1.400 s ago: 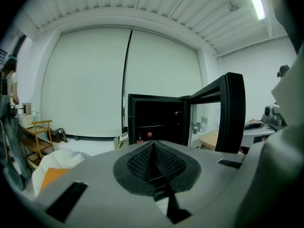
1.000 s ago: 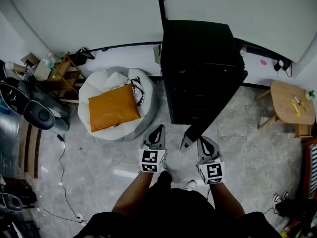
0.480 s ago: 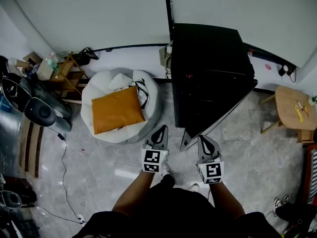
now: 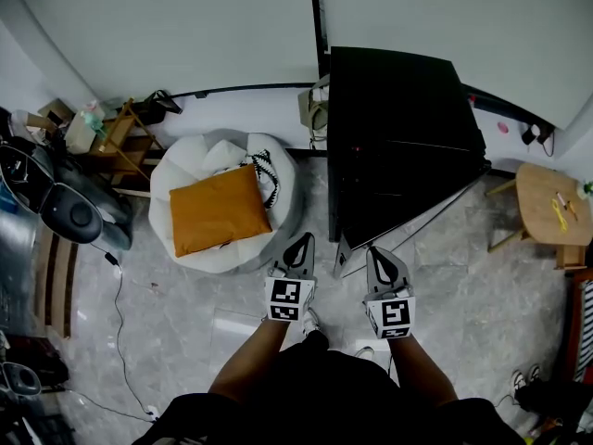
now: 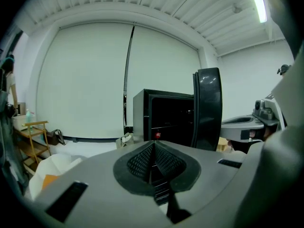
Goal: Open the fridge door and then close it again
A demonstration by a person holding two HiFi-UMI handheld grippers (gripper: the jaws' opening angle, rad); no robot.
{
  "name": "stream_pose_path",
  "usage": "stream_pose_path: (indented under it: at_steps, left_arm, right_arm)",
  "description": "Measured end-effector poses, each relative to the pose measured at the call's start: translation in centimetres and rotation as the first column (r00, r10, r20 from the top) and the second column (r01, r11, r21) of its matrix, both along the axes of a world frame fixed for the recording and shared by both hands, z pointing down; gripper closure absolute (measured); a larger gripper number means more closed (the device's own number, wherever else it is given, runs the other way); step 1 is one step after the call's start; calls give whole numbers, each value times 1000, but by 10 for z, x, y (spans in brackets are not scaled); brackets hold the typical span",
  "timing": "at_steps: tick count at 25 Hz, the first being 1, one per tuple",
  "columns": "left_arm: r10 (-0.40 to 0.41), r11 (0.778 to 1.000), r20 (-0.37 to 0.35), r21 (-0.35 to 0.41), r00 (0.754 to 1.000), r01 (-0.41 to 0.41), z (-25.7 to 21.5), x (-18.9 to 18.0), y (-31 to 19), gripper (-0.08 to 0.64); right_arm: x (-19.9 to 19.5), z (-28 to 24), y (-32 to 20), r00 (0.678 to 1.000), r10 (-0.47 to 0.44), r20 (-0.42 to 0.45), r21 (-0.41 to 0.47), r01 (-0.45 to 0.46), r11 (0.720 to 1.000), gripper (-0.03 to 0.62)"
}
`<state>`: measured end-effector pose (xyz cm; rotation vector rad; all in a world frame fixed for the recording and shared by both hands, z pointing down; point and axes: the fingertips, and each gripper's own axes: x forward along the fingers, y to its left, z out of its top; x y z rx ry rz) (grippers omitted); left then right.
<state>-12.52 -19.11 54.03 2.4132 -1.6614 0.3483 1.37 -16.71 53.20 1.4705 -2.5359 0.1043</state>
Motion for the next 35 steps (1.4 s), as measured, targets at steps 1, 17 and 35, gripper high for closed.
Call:
stream_pose_path:
  at_steps: [1, 17, 35]
  left_arm:
    - [0, 1000, 3, -3, 1000, 1, 0, 0, -2, 538]
    - [42, 999, 10, -7, 999, -41, 1, -27, -42, 538]
    - [93, 996, 13, 6, 996, -93, 2, -40, -47, 538]
  right_arm:
    - [-1, 0, -3, 1000, 1, -2, 1, -1, 1000, 575]
    - [-24, 0, -60, 999, 49, 0, 8, -49, 999, 574]
    - [-37, 2, -103, 995, 90, -34, 32, -89, 996, 575]
